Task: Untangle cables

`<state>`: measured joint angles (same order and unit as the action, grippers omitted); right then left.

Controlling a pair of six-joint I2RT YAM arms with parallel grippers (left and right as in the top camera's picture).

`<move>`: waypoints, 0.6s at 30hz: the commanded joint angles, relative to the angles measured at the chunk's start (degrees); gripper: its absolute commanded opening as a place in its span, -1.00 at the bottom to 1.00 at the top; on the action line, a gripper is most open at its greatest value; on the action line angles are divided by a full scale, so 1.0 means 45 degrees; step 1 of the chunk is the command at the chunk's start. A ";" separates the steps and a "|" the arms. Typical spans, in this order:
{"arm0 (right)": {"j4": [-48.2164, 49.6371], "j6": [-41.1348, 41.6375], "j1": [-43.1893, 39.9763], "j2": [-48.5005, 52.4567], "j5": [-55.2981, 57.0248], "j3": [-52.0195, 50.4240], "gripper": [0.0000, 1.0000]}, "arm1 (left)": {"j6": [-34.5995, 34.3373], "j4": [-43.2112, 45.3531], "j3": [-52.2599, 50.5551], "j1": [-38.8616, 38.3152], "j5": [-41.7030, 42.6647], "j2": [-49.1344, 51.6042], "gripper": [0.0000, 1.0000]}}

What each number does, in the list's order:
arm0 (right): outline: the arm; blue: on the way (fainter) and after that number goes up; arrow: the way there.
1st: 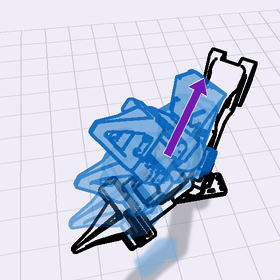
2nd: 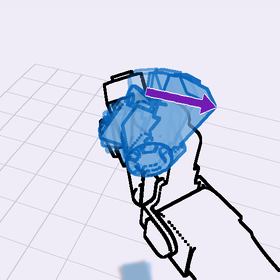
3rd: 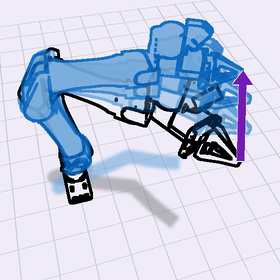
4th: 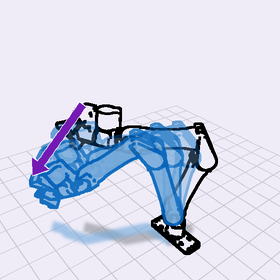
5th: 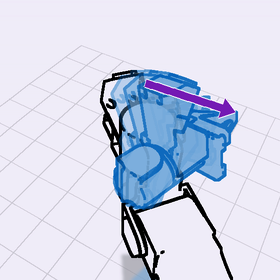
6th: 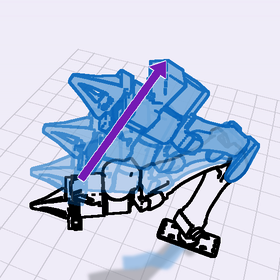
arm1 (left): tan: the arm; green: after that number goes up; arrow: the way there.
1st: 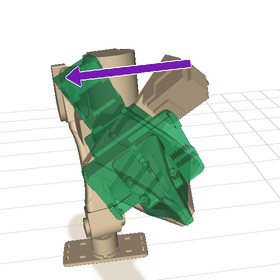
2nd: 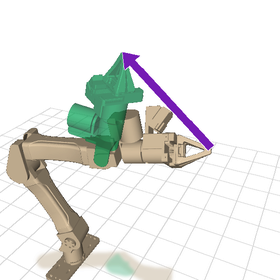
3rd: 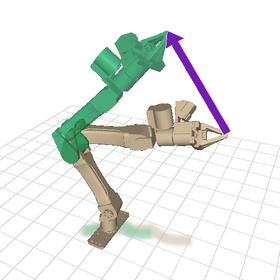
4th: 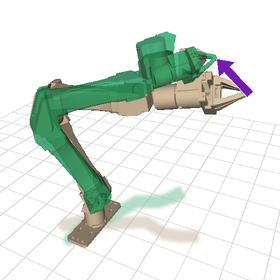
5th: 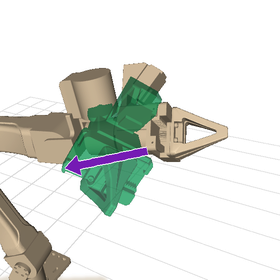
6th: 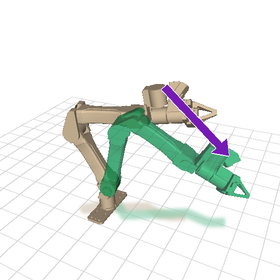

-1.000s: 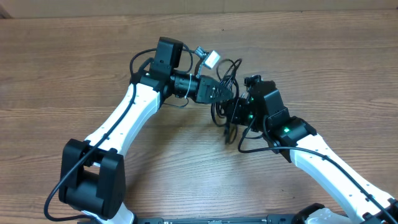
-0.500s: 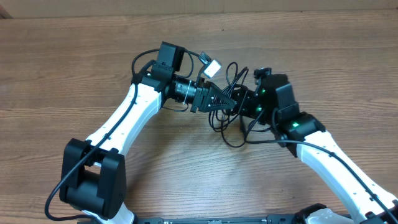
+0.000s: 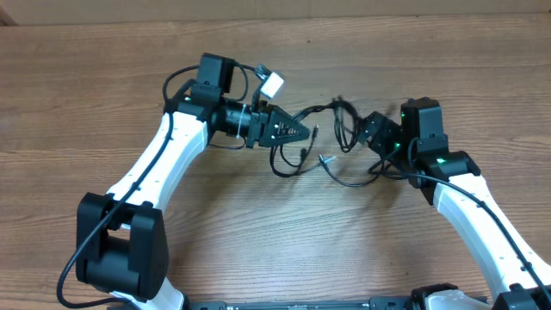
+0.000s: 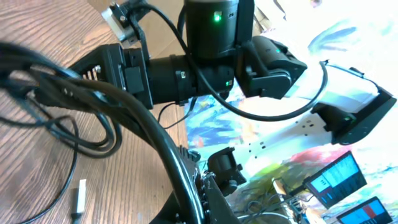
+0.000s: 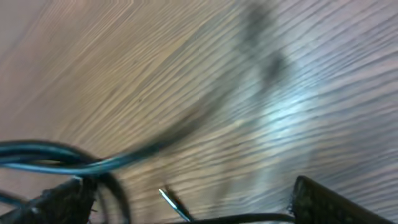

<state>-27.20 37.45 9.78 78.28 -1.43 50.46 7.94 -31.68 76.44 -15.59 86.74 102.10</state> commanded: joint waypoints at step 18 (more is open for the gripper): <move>0.0083 -0.3157 0.0107 -0.1545 -0.6460 -0.0015 1.00 | -0.3609 0.0112 0.0311 0.0461 -0.4405 -0.0457 -0.91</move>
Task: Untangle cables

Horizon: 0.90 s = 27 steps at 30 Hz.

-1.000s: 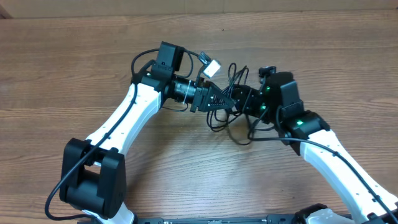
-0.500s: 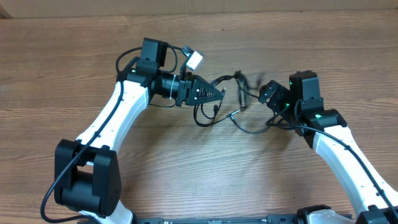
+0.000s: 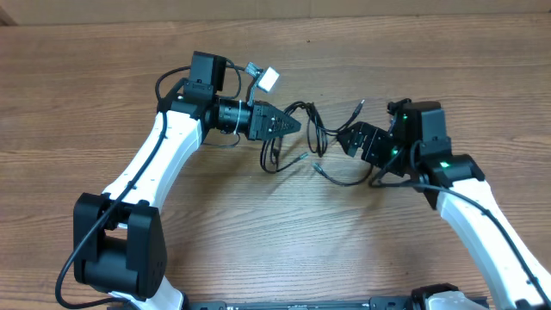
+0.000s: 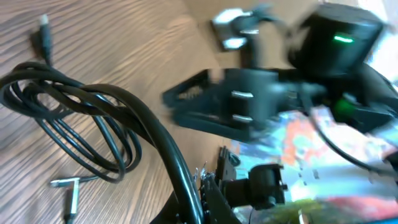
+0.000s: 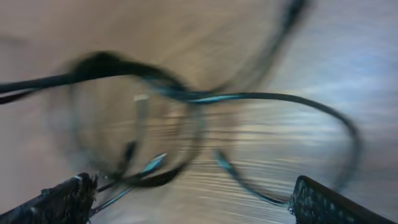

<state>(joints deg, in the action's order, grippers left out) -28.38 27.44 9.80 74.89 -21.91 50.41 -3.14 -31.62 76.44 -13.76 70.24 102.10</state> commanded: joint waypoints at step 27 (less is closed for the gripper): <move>0.1501 -0.0350 0.5882 0.1209 1.0462 -0.0019 1.00 | -0.7116 0.0262 0.0311 0.0058 -0.1885 -0.0457 -0.91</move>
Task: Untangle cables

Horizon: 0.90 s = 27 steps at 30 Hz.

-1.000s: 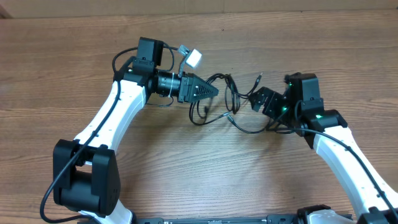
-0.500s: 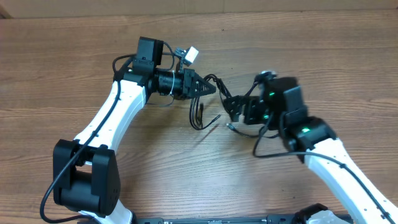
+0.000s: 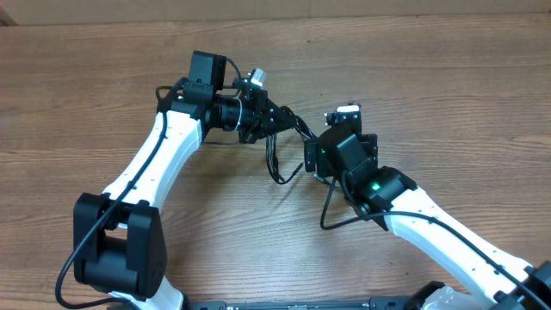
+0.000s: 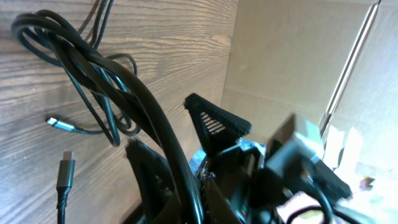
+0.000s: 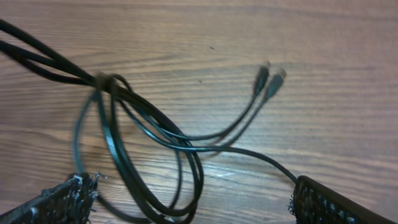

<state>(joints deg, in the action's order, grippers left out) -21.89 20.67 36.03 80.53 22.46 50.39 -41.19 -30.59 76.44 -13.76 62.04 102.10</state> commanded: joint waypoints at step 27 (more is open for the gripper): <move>-0.1350 0.4551 -0.0597 -0.2093 -0.1821 -0.0015 1.00 | 0.5498 -0.5333 0.0311 0.0136 -1.1147 -0.0457 -0.91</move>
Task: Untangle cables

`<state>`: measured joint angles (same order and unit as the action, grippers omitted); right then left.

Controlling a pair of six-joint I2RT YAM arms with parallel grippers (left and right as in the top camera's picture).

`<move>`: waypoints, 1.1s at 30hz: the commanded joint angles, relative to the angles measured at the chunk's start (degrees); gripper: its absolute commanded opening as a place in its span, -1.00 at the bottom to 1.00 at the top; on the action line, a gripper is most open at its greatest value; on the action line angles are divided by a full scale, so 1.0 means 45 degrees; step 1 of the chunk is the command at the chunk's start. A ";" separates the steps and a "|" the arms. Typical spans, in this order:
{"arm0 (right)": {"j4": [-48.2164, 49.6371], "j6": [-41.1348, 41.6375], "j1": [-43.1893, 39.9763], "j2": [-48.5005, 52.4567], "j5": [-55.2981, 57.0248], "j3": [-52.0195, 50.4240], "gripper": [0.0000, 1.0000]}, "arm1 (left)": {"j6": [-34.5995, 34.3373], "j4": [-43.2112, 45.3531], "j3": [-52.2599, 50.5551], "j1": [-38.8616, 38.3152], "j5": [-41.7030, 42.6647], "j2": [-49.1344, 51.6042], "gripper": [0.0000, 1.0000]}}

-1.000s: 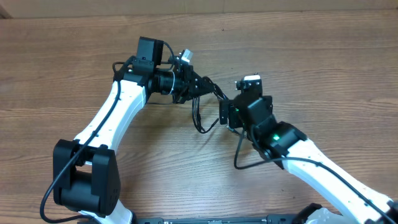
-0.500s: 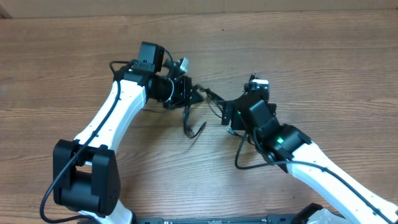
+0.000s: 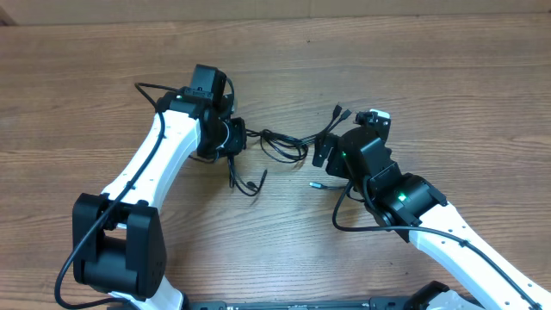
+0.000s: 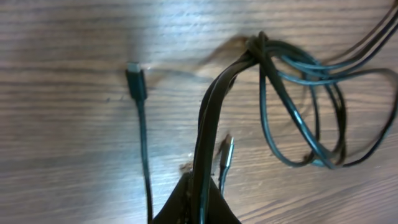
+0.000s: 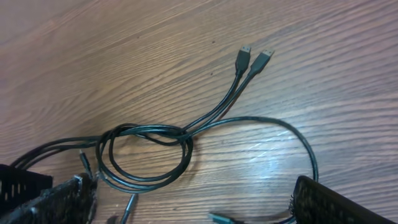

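Observation:
Several thin black cables (image 3: 280, 142) lie tangled on the wooden table (image 3: 103, 77) between the two arms. My left gripper (image 3: 232, 138) is shut on a bunch of them (image 4: 208, 124); the strands run to a knot (image 4: 258, 43) and fan into loops (image 4: 311, 124). Two plugs (image 5: 252, 57) lie side by side at the far end, and a loop (image 5: 146, 155) lies below them. A loose plug (image 4: 134, 71) and a small connector (image 4: 227, 149) lie near the left jaws. My right gripper (image 5: 189, 186) stands open just above the table, right of the loop, with nothing between its fingers.
Loose cable ends (image 3: 250, 182) trail toward the front under the left gripper. Another strand (image 3: 344, 211) curls under the right arm. A cardboard wall (image 3: 275, 9) runs along the table's far edge.
My left gripper has moved left and turned down toward the table, still shut on the bunch. The cables now lie stretched out flat. My right gripper has moved right, away from the left one.
The left gripper held the bunch near mid-table with the right gripper off to the right. Then the arms stood further apart. Later the right gripper was close beside the left one at the bundle. Now they are apart and the cables lie spread between them.

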<state>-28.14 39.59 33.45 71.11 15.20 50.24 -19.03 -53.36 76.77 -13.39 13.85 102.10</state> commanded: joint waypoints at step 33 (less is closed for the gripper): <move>-0.0112 0.0967 -0.0024 0.0000 -0.0296 0.0019 1.00 | -0.2127 0.0136 0.2599 0.0393 -0.0311 -0.0457 0.99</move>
<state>-28.71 42.63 33.47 71.11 13.72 50.24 -22.87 -53.06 83.02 -12.14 11.73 102.10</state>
